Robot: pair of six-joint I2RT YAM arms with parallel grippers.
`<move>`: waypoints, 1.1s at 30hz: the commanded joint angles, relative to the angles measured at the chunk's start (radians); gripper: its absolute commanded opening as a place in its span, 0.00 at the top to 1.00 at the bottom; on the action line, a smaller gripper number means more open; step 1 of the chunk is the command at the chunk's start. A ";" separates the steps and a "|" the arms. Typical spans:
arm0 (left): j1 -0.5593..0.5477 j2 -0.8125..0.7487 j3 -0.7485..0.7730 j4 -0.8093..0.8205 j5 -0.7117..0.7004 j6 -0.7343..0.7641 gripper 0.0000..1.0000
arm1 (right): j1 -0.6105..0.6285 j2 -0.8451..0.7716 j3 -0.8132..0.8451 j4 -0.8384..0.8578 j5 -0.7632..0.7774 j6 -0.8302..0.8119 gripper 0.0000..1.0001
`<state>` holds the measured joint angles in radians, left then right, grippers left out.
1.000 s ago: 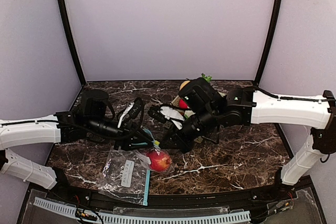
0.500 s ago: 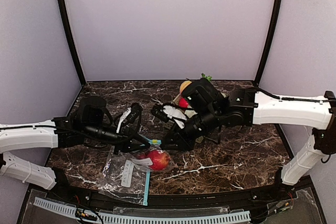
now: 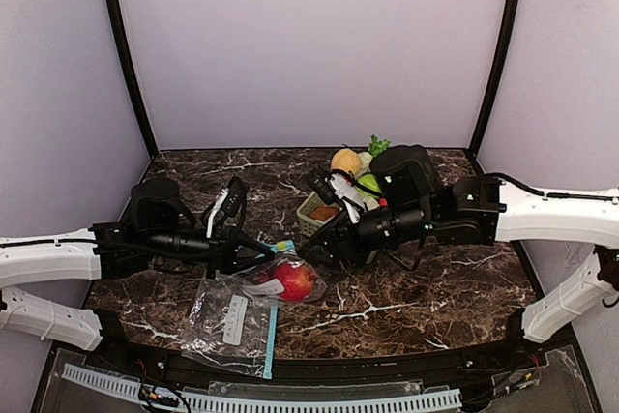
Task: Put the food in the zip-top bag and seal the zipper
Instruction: Pass from the right arm to the left, then pass from the left arm to the right
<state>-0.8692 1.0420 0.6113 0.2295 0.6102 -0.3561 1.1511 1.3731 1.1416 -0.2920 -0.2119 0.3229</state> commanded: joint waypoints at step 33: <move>-0.005 -0.022 -0.007 0.016 0.015 -0.021 0.96 | -0.005 0.086 0.054 0.180 -0.094 0.038 1.00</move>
<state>-0.8688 1.0412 0.6014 0.2676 0.6312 -0.3889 1.1507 1.4612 1.1820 -0.1520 -0.2813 0.3752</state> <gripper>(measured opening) 0.011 0.005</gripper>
